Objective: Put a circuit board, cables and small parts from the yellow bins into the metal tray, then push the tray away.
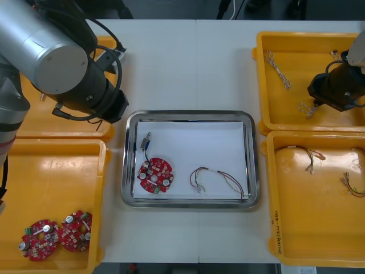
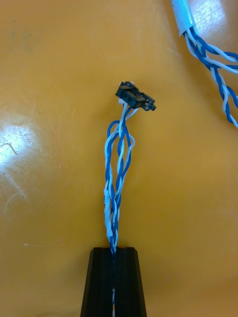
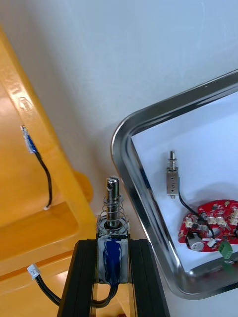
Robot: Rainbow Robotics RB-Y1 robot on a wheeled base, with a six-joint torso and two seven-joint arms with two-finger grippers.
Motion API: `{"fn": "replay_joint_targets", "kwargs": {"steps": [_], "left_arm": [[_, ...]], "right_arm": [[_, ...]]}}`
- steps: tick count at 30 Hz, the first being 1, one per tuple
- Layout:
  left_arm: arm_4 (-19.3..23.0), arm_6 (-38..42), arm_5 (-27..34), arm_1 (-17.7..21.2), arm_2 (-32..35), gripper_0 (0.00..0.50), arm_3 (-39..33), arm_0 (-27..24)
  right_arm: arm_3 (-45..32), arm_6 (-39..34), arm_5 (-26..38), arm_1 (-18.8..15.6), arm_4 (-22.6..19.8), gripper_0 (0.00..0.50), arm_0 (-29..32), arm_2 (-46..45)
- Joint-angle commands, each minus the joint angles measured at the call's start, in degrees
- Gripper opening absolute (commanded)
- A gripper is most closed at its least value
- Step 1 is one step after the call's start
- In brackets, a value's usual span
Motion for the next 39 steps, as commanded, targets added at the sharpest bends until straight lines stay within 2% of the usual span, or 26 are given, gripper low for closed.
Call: {"fn": "replay_joint_targets", "kwargs": {"steps": [1, 8, 9, 12, 14, 20, 25, 30, 34, 39], "left_arm": [[0.16, 9.87, 0.48, -1.52, -0.97, 0.000, -2.35, -2.19], [0.34, 9.87, 0.48, -1.52, -0.88, 0.000, -2.44, -2.19], [0.34, 9.87, 0.48, -1.52, -0.88, 0.000, -2.44, -2.19], [0.34, 9.96, 0.48, -1.43, -0.88, 0.000, -2.52, -2.19], [0.43, 9.96, 0.48, -1.43, -0.88, 0.000, -2.44, -2.19], [0.43, 10.14, 0.48, -1.43, -0.53, 0.000, -2.52, -2.19], [0.60, 10.14, 0.48, -1.26, -0.01, 0.000, -2.52, -2.19], [0.51, 10.31, 0.48, -1.17, 0.87, 0.000, -2.44, -2.10], [0.43, 10.49, 0.48, -0.99, 1.31, 0.000, -2.44, -2.10], [0.43, 10.75, 0.48, -0.99, 1.40, 0.000, -2.44, -2.10]], "right_arm": [[-3.05, 3.25, 2.03, -0.43, 1.01, 0.000, -2.01, -2.81], [-12.72, 3.34, 13.37, -1.57, 2.59, 0.000, -2.01, -3.51], [-12.72, 3.34, 13.37, -1.57, 2.59, 0.000, -2.01, -3.51], [-18.96, 3.69, 20.58, -2.27, 2.77, 0.000, -2.01, -3.69], [-20.89, 3.95, 23.04, -2.54, 2.51, 0.000, -2.01, -3.69], [-29.50, 8.43, 33.41, -3.33, 1.36, 0.000, -1.93, -3.51], [-35.13, 13.09, 34.69, -3.50, 0.22, 0.000, -2.01, -3.43], [-39.00, 16.87, 34.69, -5.00, -6.28, 0.000, -2.01, -2.28], [-41.28, 19.51, 34.69, -7.02, -11.47, 0.000, -1.93, 2.02], [-44.27, 20.74, 34.69, -7.81, -17.00, 0.000, -1.93, 6.68]]}}
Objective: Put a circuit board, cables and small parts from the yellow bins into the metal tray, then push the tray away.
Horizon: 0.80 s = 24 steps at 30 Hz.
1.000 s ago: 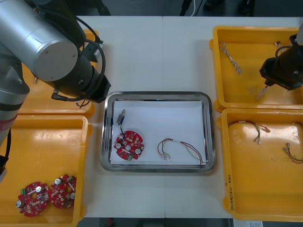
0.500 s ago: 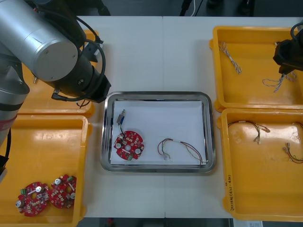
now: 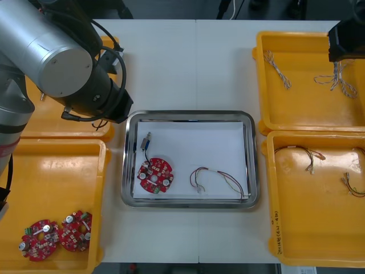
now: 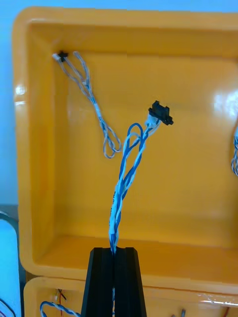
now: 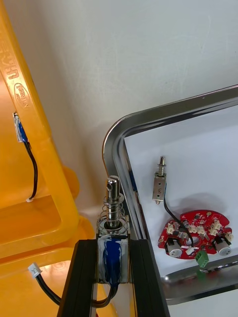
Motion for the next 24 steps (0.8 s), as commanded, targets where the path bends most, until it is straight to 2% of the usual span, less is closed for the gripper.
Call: {"fn": "replay_joint_targets", "kwargs": {"steps": [1, 11, 16, 24], "left_arm": [[0.27, 2.77, 0.43, -0.45, 1.91, 0.000, -2.12, -2.09], [0.45, 2.95, 0.43, -0.45, 2.09, 0.000, -2.12, -2.09], [0.53, 3.04, 0.43, -0.28, 2.17, 0.000, -2.12, -2.09], [0.89, 3.21, 0.43, -0.36, 2.35, 0.000, -2.12, -2.09]], "right_arm": [[-5.56, 2.89, 0.22, -3.56, -5.02, 0.000, -1.88, 6.39], [-15.05, 5.35, 0.22, -6.02, -15.83, 0.000, -1.88, 20.10], [-17.51, 6.94, 0.22, -6.28, -19.78, 0.000, -1.88, 25.11], [-19.97, 18.19, -1.14, -6.28, -19.34, 0.000, -1.88, 30.74]]}}
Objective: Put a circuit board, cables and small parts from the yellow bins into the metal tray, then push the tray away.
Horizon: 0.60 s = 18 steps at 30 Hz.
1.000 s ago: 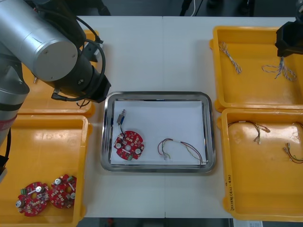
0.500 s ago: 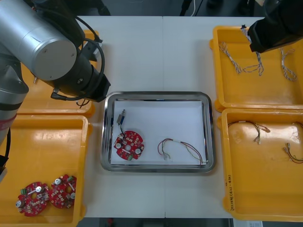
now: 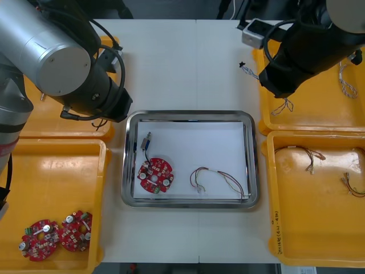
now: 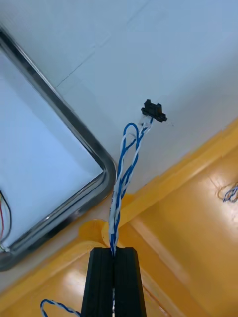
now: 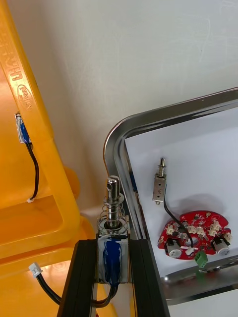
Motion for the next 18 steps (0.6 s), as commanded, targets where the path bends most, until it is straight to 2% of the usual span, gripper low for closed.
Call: {"fn": "replay_joint_targets", "kwargs": {"steps": [1, 6, 13, 18], "left_arm": [[0.66, 3.21, 0.41, -0.36, 1.84, 0.000, -2.06, -2.09], [0.84, 3.21, 0.41, -0.36, 2.01, 0.000, -2.06, -2.09], [1.10, 3.39, 0.41, -0.27, 2.28, 0.000, -2.06, -2.09], [1.28, 3.48, 0.41, -0.27, 2.37, 0.000, -2.06, -2.09]], "right_arm": [[-2.02, 7.92, -2.30, -1.95, -0.21, 0.000, -1.88, 3.90], [-2.20, 14.60, -5.56, -1.16, -0.38, 0.000, -1.97, 7.33], [-1.23, 23.04, -6.79, 4.55, 1.90, 0.000, -1.88, 9.53], [1.14, 26.12, -8.98, 6.31, 1.99, 0.000, -1.88, 11.46]]}}
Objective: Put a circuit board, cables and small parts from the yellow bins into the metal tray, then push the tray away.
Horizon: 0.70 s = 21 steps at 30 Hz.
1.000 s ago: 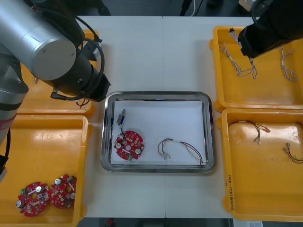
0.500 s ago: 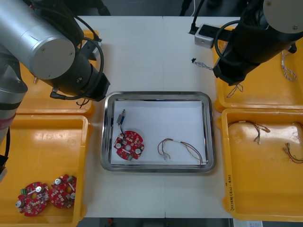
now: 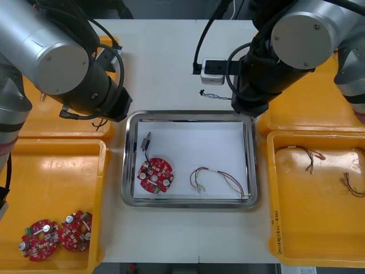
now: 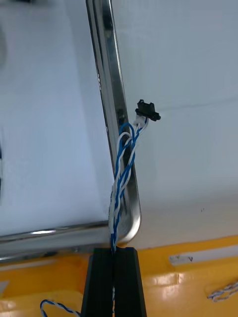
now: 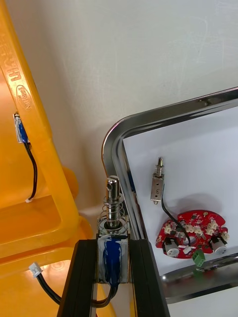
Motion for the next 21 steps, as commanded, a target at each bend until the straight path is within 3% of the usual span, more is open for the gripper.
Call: {"fn": "replay_joint_targets", "kwargs": {"steps": [1, 10, 21], "left_arm": [[0.69, 3.39, 0.41, -0.27, 1.82, 0.000, -2.05, -2.09], [0.86, 3.48, 0.41, -0.27, 2.00, 0.000, -2.05, -2.09], [1.13, 3.65, 0.41, -0.27, 2.17, 0.000, -2.05, -2.09]], "right_arm": [[1.38, 4.84, -2.68, 2.18, 0.71, 0.000, -1.88, 3.29], [1.73, 5.28, -5.93, 2.27, 5.72, 0.000, -1.88, 12.60], [6.74, 5.81, -14.90, 2.18, 6.51, 0.000, -0.65, 18.49]]}}
